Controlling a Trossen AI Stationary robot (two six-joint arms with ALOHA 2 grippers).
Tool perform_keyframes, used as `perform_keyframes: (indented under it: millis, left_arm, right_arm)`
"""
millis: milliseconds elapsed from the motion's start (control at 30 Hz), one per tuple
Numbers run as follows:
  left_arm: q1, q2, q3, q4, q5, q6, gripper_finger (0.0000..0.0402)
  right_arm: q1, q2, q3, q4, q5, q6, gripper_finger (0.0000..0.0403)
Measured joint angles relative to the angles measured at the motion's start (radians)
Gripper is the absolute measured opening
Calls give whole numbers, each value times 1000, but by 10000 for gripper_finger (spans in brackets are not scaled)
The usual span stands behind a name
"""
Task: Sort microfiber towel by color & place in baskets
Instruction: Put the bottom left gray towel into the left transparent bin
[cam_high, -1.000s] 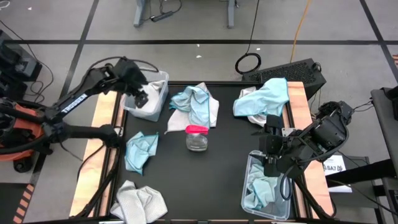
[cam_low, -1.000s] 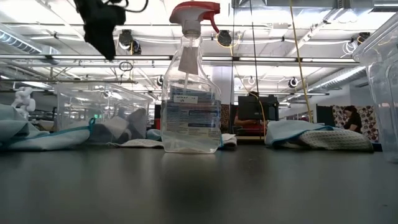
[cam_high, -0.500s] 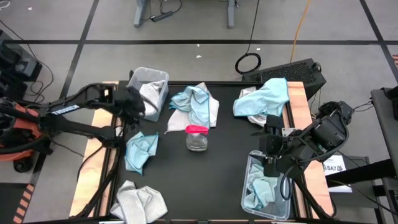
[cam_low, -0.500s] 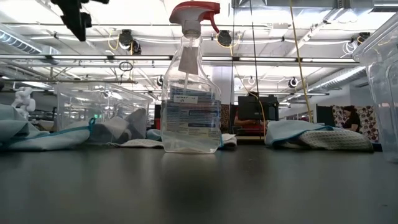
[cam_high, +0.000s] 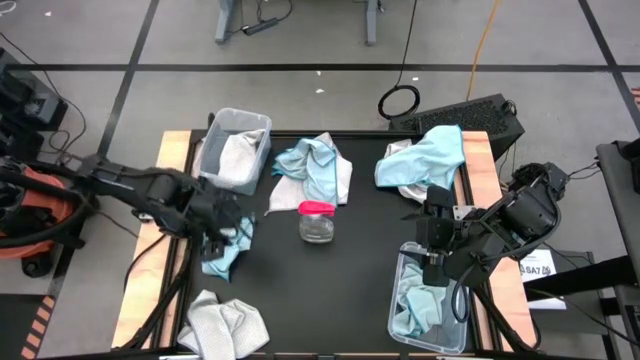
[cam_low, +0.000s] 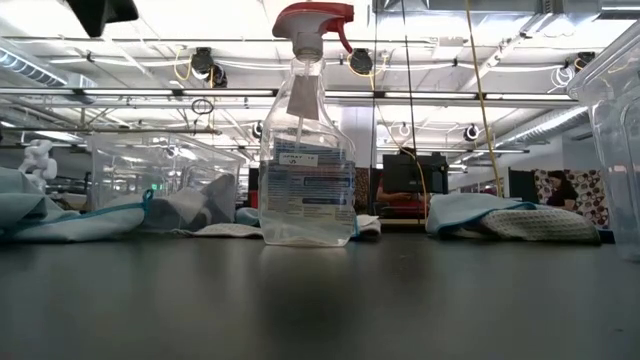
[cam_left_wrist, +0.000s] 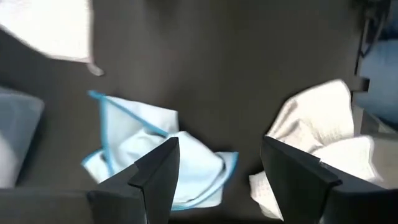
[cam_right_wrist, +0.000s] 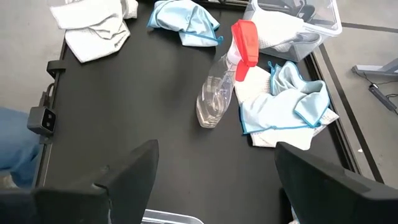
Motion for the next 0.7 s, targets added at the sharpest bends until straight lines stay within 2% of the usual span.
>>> perform_keyframes:
  millis: [267, 700]
  left_arm:
    - [-173, 130, 0, 22, -16, -78, 231]
    - [-426, 317, -1, 188, -21, -214, 231]
  right_arm:
    - [0, 0, 0, 0, 0, -1, 312]
    - [0, 0, 0, 1, 0, -27, 312]
